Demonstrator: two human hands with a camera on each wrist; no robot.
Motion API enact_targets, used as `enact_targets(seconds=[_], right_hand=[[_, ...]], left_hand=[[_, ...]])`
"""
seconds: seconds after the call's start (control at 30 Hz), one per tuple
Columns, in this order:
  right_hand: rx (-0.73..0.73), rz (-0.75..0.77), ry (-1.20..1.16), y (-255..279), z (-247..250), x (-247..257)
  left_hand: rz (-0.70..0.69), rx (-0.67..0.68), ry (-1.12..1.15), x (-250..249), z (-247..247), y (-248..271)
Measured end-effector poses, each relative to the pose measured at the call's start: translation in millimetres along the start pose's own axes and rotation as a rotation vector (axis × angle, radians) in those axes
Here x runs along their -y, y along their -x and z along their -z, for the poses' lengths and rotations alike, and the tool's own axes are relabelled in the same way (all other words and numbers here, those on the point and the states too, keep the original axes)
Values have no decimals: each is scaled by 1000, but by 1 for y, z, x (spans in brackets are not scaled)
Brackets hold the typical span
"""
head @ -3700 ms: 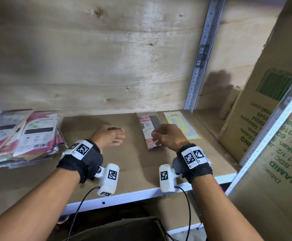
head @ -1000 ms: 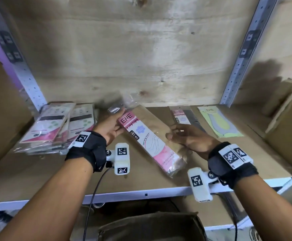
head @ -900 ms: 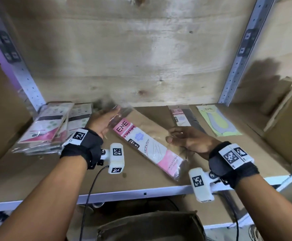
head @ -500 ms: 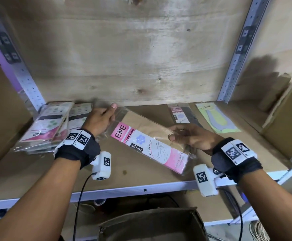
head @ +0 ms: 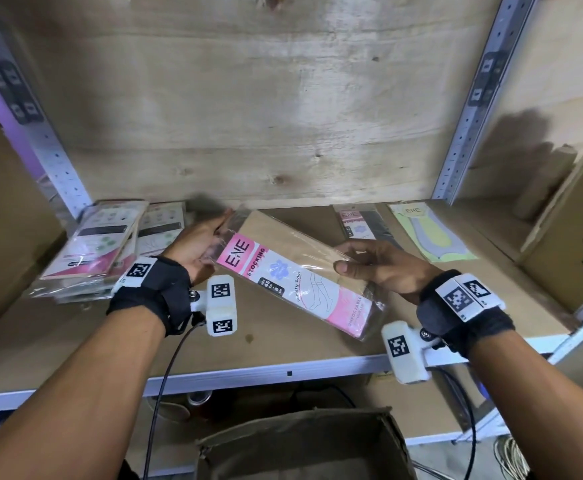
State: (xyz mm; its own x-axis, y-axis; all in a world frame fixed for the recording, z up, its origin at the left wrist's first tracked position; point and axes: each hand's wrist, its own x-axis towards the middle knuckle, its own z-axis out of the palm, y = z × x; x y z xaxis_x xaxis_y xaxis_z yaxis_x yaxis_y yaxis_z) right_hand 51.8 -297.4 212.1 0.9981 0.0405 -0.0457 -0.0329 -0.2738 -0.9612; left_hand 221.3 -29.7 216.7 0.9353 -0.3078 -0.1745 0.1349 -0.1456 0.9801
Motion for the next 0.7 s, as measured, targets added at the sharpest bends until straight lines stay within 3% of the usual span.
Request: enact_targets(seconds=[0.2, 0.33, 0.57, 0.7], right_hand=[[-39, -67, -63, 0, -2, -3], [-145, -102, -108, -1, 1, -3], [-320, -129, -422, -10, -14, 3], [-282, -172, -417, -15, -25, 6]], left_hand=[[62, 15, 192, 9, 6, -3], [118, -5, 194, 18, 10, -6], [213, 324, 125, 17, -44, 20], [146, 349, 183, 19, -67, 22]])
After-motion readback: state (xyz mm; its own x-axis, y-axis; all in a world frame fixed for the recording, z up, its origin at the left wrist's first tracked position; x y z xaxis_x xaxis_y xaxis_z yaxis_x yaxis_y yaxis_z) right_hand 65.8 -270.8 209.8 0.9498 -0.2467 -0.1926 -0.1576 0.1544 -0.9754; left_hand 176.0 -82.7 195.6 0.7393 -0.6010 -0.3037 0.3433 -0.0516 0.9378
